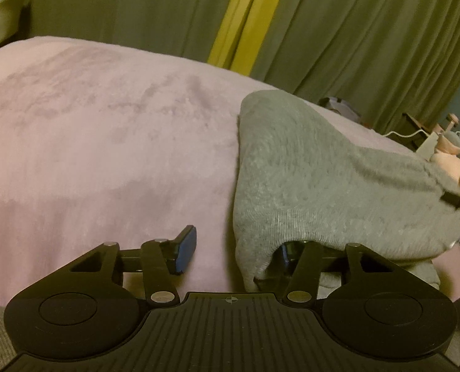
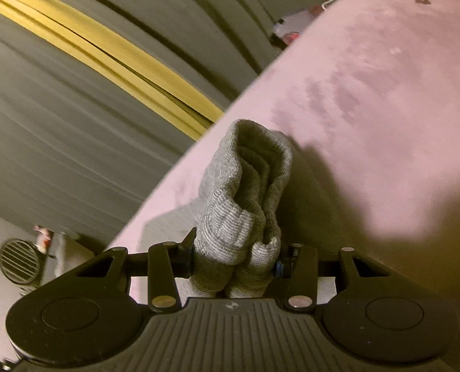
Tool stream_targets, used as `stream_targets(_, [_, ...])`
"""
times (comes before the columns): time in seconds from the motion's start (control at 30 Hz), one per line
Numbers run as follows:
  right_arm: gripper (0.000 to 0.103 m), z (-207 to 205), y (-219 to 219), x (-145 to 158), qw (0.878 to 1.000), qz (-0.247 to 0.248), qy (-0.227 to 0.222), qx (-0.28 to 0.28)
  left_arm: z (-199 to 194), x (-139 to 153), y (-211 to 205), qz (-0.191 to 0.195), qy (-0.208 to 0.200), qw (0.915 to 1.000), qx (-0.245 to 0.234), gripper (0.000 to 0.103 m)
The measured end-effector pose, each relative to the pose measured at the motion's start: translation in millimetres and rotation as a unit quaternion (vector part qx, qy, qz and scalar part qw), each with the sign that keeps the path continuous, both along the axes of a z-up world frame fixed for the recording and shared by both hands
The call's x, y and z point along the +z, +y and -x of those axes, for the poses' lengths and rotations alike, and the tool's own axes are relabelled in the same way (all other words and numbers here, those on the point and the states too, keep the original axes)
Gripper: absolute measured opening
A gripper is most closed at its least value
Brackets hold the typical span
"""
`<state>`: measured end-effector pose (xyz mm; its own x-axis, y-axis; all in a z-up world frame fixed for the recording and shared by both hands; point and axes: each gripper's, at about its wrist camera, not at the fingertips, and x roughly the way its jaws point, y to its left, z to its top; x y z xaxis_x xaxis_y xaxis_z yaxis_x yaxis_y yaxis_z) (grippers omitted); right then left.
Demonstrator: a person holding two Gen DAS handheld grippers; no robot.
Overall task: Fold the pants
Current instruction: 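Lift the cuff end with the right gripper, fold it over, release, then grasp the folded bundle end again with the right gripper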
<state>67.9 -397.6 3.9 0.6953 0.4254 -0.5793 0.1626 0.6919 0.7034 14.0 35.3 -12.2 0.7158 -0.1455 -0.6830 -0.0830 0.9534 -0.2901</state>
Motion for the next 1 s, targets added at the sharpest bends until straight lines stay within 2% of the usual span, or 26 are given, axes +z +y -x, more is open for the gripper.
stream_targets(0.1, [0.048,0.6,-0.7,-8.1,0.999,0.034,0.025,0.018,1.5,1.9,-0.1,-0.004,0.01,0.9999,0.007,0.063])
stream_targets(0.13, [0.055,1.7,-0.1,-6.6,0.997,0.064,0.039,0.013,0.8,2.4,0.8,-0.007,0.017,0.9997,0.016,0.068])
stream_targets(0.17, [0.067,1.9,-0.4,-3.7,0.994,0.098,0.048,0.002,3.0,4.5,2.1,-0.008,0.019,0.9995,0.025,0.074])
stream_targets(0.23, [0.077,5.0,-3.9,4.0,0.991,0.132,0.035,-0.013,9.4,11.0,2.4,-0.011,0.021,0.999,0.037,0.076])
stream_targets(0.3, [0.092,6.5,-7.8,14.7,0.988,0.156,0.009,-0.017,15.6,17.5,0.8,-0.02,0.021,0.9985,0.047,0.078])
stream_targets(0.4, [0.095,-0.4,-8.2,17.1,0.984,0.176,-0.009,0.007,21.6,27.8,-6.4,-0.054,0.006,0.9969,0.056,0.08])
stream_targets(0.5, [0.095,-10.4,-2.4,10.6,0.984,0.173,0.002,0.042,22.2,39.6,-12.9,-0.084,-0.016,0.9939,0.07,0.084])
stream_targets(0.63, [0.096,-22.7,3.9,-1.9,0.983,0.177,0.021,0.043,27.7,60.0,-13.6,-0.148,-0.079,0.9783,0.121,0.092])
stream_targets(0.7, [0.096,-27.2,3.1,-9.3,0.985,0.163,0.03,0.043,24.1,65.5,-11.1,-0.15,-0.094,0.978,0.11,0.096])
stream_targets(0.77, [0.096,-29.5,3.9,-14.7,0.986,0.154,0.036,0.042,11.8,63.4,-11.7,-0.136,-0.081,0.9839,0.083,0.096])
stream_targets(0.83, [0.096,-29.2,7.5,-17.2,0.986,0.157,0.044,0.042,1.8,50.9,-16.2,-0.116,-0.075,0.9885,0.061,0.096])
stream_targets(0.87, [0.096,-30.4,9.5,-18.7,0.985,0.159,0.047,0.043,-5.3,40.3,-20.7,-0.112,-0.058,0.991,0.044,0.096])
stream_targets(0.9, [0.096,-29.9,11.2,-19.3,0.985,0.16,0.048,0.045,-13.0,27.4,-25.5,-0.116,-0.032,0.9925,0.023,0.096])
stream_targets(0.93, [0.097,-30.5,12.7,-20.2,0.984,0.162,0.049,0.048,-24.6,7.8,-30.5,-0.134,0.019,0.9908,0.002,0.097])
stream_targets(0.97, [0.097,-31.2,14.0,-21.1,0.984,0.165,0.051,0.05,-33.6,-9.9,-32.4,-0.149,0.069,0.9864,0.0,0.097])
stream_targets(1.0, [0.098,-31.2,15.7,-21.8,0.982,0.17,0.055,0.054,-37.1,-18.1,-27.6,-0.134,0.09,0.9868,0.012,0.098])
